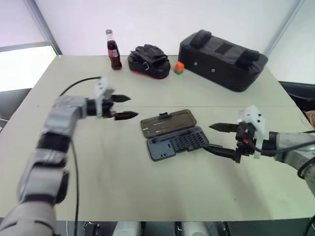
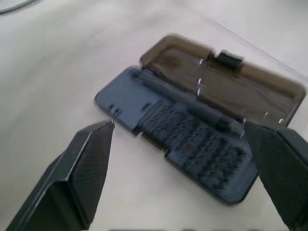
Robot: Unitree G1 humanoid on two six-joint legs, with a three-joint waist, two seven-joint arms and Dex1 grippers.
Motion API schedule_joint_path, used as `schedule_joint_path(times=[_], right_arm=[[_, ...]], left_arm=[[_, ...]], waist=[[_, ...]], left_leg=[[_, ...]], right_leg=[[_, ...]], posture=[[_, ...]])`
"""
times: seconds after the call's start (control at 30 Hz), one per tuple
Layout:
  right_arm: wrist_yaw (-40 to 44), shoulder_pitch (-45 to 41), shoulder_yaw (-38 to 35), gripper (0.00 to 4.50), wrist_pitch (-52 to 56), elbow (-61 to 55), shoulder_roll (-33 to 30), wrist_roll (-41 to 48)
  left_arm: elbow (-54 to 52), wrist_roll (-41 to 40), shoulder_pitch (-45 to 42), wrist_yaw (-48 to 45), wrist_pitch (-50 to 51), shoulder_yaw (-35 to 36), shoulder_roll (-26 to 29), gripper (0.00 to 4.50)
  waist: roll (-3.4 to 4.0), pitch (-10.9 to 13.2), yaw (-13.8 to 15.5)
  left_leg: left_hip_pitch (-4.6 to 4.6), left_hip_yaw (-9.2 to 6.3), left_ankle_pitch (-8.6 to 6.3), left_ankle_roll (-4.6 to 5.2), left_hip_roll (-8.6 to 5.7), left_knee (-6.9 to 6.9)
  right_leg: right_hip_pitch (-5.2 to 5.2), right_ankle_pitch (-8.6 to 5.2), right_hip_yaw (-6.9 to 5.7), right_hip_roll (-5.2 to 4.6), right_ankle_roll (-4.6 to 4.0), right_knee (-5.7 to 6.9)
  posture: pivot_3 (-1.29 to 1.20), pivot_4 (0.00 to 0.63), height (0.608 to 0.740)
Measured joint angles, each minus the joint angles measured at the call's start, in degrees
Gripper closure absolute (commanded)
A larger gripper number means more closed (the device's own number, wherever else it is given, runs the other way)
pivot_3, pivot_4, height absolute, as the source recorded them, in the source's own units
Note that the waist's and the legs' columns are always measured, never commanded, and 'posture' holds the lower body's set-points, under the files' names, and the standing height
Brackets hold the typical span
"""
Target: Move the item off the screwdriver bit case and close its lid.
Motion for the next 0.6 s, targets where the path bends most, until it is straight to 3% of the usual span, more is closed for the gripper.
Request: schedule_joint_path(times=[0.13,0.4,0.5,0.6], right_arm=[[-3.4,2.7,-0.5,0.06,0.0,-2.2,1.8,-0.1],[-10.4,4.6,-4.6,0.06,1.6,-9.2,4.6,3.4],[-12.4,4.6,-4.8,0.0,2.2,-9.9,5.2,4.3],[-13.7,5.0,-4.9,0.0,2.7,-10.3,5.3,4.6]], left_arm=[[17.7,7.0,-5.9,-0.8,-9.3,-2.6,-4.8,0.0],[29.0,15.0,-9.8,1.5,-14.9,-2.6,-9.4,0.0],[29.4,16.8,-9.9,1.8,-15.9,-2.5,-10.5,0.86],[30.2,17.9,-10.6,2.2,-15.8,-2.2,-11.1,2.4]], waist=[[-0.05,0.0,-1.0],[-0.16,0.1,-0.7],[-0.16,0.1,-0.7],[-0.16,0.1,-0.7]], left_leg=[[-0.61,-0.1,-0.02,0.05,0.04,-0.04],[-0.79,-0.17,-0.01,0.04,0.0,0.24],[-0.78,-0.17,-0.01,0.04,0.01,0.3],[-0.78,-0.17,-0.01,0.04,0.0,0.31]], right_leg=[[-0.64,-0.03,-0.02,0.05,0.04,0.11],[-0.68,0.03,-0.03,-0.04,0.15,0.12],[-0.66,0.04,-0.02,-0.04,0.16,0.14],[-0.66,0.04,-0.03,-0.03,0.16,0.15]], posture=[[0.0,0.15,0.74],[0.0,0.15,0.74],[0.0,0.15,0.74],[0.0,0.15,0.74]])
